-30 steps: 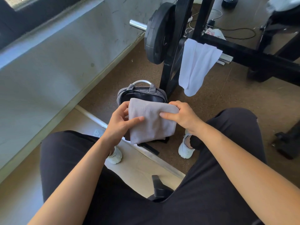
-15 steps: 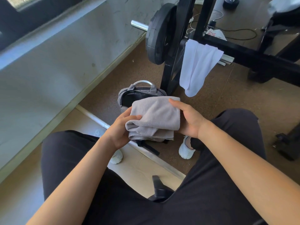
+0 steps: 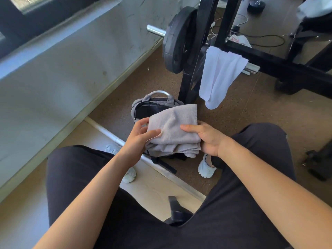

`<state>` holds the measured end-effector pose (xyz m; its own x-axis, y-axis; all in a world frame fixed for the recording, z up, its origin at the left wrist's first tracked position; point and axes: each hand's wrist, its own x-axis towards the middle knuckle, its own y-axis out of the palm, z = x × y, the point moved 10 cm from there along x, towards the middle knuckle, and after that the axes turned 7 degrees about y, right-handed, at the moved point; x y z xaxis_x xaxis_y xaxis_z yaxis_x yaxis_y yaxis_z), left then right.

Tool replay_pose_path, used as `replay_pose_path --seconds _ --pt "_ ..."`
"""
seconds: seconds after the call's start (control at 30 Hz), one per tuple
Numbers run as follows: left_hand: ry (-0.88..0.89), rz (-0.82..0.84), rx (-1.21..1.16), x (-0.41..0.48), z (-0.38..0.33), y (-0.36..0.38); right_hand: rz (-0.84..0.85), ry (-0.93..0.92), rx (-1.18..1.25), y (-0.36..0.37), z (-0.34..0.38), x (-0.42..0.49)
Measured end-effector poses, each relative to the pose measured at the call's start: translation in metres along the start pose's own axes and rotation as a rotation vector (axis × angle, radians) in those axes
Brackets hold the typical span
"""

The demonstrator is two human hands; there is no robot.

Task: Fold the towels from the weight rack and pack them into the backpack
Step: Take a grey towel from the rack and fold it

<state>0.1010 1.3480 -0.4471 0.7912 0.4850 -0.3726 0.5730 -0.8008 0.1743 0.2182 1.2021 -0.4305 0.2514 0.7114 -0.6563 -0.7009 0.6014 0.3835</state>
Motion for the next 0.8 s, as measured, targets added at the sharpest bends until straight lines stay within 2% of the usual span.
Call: replay_pose_path --seconds 0.13,0.2,0.3,0.5,0.63,0.8 --pt "-0.187 0.152 -0.143 -0.007 0.013 0.014 0.038 -0.072 -0.005 0.003 0.008 -0.001" --pt "-0.229 0.204 -0.129 -0.010 0.018 0.020 0.044 -0.101 -0.030 0.005 0.010 -0.001" --pt "-0.134 0.149 -0.028 -0.006 0.012 0.013 0.026 -0.128 -0.084 0.004 0.012 -0.001" --pt "0.120 0.185 -0.101 -0.004 -0.016 0.017 0.000 -0.203 -0.094 -0.001 0.024 -0.006" --pt "0.187 0.234 -0.222 -0.003 -0.025 0.018 0.110 -0.227 -0.041 0.011 0.028 -0.012" --pt "0.166 0.227 -0.400 -0.001 -0.025 0.018 0.234 -0.220 0.039 0.024 0.033 -0.022"
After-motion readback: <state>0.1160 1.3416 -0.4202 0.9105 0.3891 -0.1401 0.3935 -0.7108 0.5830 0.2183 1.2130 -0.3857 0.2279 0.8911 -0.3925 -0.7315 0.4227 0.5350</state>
